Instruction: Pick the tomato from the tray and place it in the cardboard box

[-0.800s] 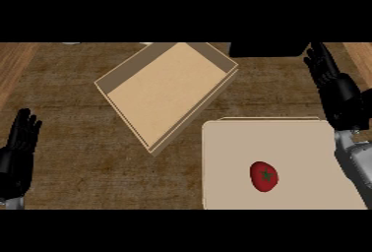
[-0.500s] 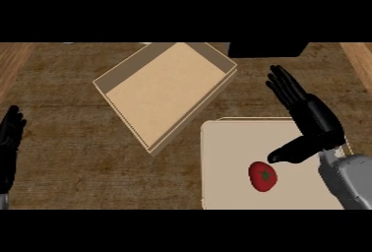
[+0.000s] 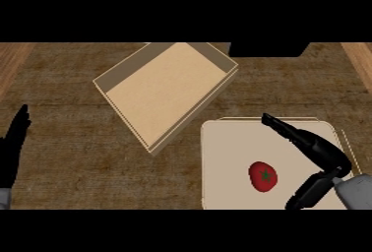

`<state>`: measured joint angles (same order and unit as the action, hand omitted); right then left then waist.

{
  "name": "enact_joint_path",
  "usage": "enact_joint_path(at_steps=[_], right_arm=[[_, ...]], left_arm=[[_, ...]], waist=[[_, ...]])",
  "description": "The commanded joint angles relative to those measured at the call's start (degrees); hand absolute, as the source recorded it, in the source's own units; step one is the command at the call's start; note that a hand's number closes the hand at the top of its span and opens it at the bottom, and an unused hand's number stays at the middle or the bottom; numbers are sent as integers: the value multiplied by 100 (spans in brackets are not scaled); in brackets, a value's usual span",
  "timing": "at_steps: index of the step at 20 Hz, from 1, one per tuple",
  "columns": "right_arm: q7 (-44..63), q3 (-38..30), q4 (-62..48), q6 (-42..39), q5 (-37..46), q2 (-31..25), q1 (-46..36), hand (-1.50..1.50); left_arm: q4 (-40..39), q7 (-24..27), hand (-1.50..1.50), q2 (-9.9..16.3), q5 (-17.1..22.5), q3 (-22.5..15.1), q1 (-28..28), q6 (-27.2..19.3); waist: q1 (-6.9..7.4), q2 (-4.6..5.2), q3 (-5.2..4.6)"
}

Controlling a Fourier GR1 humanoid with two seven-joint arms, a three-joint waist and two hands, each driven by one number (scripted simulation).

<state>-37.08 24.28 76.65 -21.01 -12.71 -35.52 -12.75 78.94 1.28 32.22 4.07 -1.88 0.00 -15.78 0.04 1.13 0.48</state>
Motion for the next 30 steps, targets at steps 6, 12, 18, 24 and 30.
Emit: enact_joint_path(at_steps=[6, 12, 18, 24, 30], right_arm=[[-2613, -55, -1791, -223, 1402, -627, -684, -150], [-2290, 682, -1681, 406, 2762, -913, -1262, -150], [-1608, 1270, -1912, 570, 3855, -736, -1884, -150], [-1160, 1382, -1565, 185, 4345, -429, -1782, -150], [-924, 921, -1324, 71, 4906, -267, -1627, -150]], left_arm=[[-146, -299, 0, -152, -357, -243, -378, -121], [-477, -382, 0, -94, -279, -131, -754, 158], [-403, -354, 0, -365, -576, -269, -601, -119], [-679, -396, 0, -373, -645, 9, -763, 34], [-741, -109, 0, -381, -771, 338, -645, 280]], waist=[[173, -47, -22], [118, -73, -43], [130, -85, -48], [17, -109, -50], [5, -113, -49]])
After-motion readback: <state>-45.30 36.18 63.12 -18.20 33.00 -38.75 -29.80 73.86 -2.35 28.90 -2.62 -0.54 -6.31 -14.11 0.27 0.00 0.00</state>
